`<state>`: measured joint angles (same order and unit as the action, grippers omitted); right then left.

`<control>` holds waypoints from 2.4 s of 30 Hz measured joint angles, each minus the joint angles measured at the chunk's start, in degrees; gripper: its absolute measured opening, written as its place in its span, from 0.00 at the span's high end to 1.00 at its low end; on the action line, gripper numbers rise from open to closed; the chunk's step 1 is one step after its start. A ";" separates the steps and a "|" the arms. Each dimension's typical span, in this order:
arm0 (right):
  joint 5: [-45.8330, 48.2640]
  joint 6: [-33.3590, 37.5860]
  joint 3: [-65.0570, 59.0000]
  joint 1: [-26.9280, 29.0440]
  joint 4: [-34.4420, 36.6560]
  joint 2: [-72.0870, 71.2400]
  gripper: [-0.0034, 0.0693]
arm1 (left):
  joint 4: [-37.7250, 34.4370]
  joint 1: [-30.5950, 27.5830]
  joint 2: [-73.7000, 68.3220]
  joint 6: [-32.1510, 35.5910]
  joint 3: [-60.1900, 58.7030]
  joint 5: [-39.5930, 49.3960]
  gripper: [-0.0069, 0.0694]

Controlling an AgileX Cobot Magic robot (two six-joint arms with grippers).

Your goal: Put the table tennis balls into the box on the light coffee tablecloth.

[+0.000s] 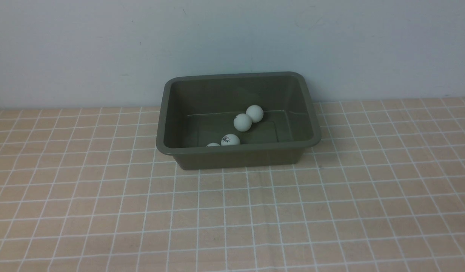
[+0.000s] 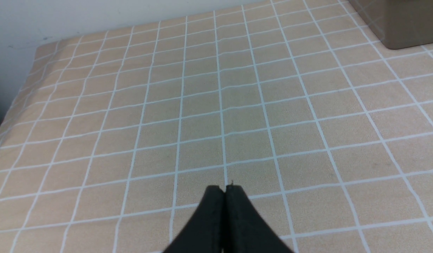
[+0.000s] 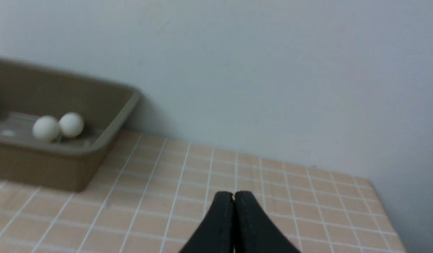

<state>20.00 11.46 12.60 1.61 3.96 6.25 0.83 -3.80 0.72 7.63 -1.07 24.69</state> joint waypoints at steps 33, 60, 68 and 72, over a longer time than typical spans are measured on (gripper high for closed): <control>4.05 -1.10 -13.70 3.77 2.26 -6.79 0.98 | 0.22 0.00 0.00 0.00 0.00 -0.07 1.00; 3.60 -1.35 -13.76 3.77 2.30 -6.79 0.98 | 0.22 0.00 0.00 0.00 0.00 -0.07 1.00; 3.60 -1.35 -13.76 3.77 2.25 -6.79 0.98 | 0.22 0.00 0.00 0.00 0.00 -0.07 1.00; 3.60 -1.35 -13.76 3.77 2.25 -6.79 0.98 | 0.33 0.00 0.00 0.00 0.00 -0.07 1.00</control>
<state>23.60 10.10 -1.16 5.38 6.21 -0.55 1.16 -3.80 0.72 7.63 -1.07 24.62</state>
